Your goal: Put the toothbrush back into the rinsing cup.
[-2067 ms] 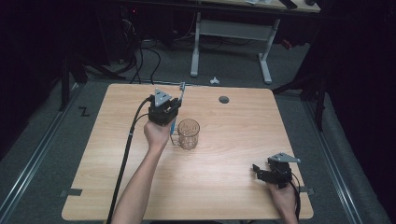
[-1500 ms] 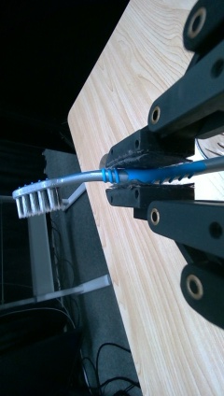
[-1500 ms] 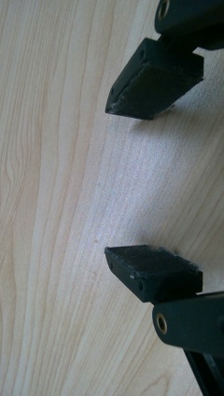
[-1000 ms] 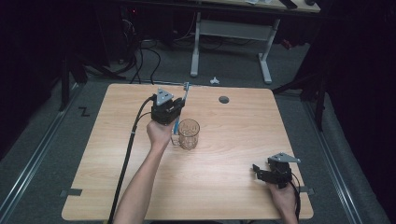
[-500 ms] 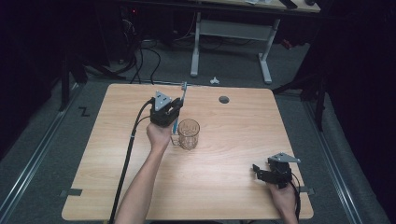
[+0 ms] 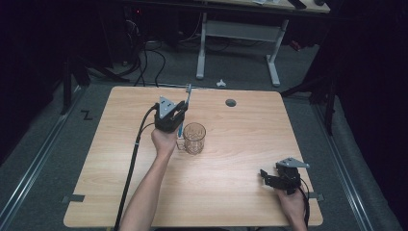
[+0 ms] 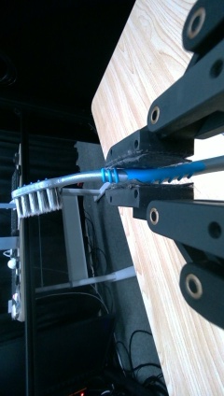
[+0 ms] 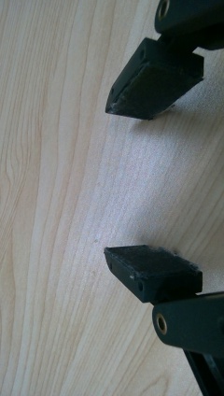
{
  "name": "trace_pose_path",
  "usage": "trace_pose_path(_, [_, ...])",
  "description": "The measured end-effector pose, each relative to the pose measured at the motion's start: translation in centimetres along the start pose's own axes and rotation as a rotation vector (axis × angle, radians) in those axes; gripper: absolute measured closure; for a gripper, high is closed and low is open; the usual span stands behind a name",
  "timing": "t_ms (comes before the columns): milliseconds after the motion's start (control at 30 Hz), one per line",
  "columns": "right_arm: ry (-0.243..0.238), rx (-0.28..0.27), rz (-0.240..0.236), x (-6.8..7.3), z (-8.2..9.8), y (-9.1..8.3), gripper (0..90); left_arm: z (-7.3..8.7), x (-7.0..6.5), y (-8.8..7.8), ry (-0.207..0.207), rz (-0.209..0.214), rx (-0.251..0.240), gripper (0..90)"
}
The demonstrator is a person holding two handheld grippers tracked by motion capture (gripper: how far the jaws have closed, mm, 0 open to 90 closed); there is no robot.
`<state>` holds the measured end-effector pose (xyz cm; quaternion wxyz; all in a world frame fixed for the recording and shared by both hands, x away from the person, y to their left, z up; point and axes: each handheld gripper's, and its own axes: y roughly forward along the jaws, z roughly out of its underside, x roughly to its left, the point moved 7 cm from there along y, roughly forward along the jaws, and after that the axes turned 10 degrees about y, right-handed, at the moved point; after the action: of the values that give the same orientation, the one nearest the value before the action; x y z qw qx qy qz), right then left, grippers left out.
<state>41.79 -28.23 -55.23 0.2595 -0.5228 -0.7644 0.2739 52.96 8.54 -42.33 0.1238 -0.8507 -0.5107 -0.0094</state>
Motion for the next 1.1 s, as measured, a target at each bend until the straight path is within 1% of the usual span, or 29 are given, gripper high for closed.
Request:
trace_pose_path(133, [0.0, 0.0, 0.0, 0.0, 0.0, 0.0, 26.4, 0.2, 0.1, -0.1, 0.003, -0.006, -0.013, 80.5])
trace_pose_path(300, [0.0, 0.0, -0.001, 0.0, 0.0, 0.0, 26.4, 0.3, -0.1, -0.3, 0.01, -0.003, -0.014, 80.5])
trace_pose_path(533, [0.0, 0.0, -0.001, 0.0, 0.0, 0.0, 26.4, 0.5, 0.2, -0.6, -0.012, 0.006, -0.009, 80.3])
trace_pose_path(633, [0.0, 0.0, -0.001, 0.0, 0.0, 0.0, 26.4, 0.4, 0.2, -0.7, -0.016, 0.015, -0.011, 80.2])
trace_pose_path(700, [-0.001, 0.0, 0.0, 0.0, 0.0, 0.0, 26.4, 0.4, 0.1, -0.9, -0.009, 0.02, -0.011, 80.2])
trace_pose_path(800, [-0.001, 0.0, 0.0, 0.0, 0.0, 0.0, 26.4, 0.4, 0.0, -0.9, -0.011, 0.034, -0.015, 80.1])
trace_pose_path(933, [-0.001, 0.0, 0.0, 0.0, 0.0, 0.0, 26.4, 0.4, 0.1, -1.0, -0.032, 0.051, -0.013, 79.9])
trace_pose_path(1100, [0.0, 0.0, 0.0, 0.0, 0.0, 0.0, 26.4, 0.4, 0.1, -1.2, -0.038, 0.07, -0.005, 79.7])
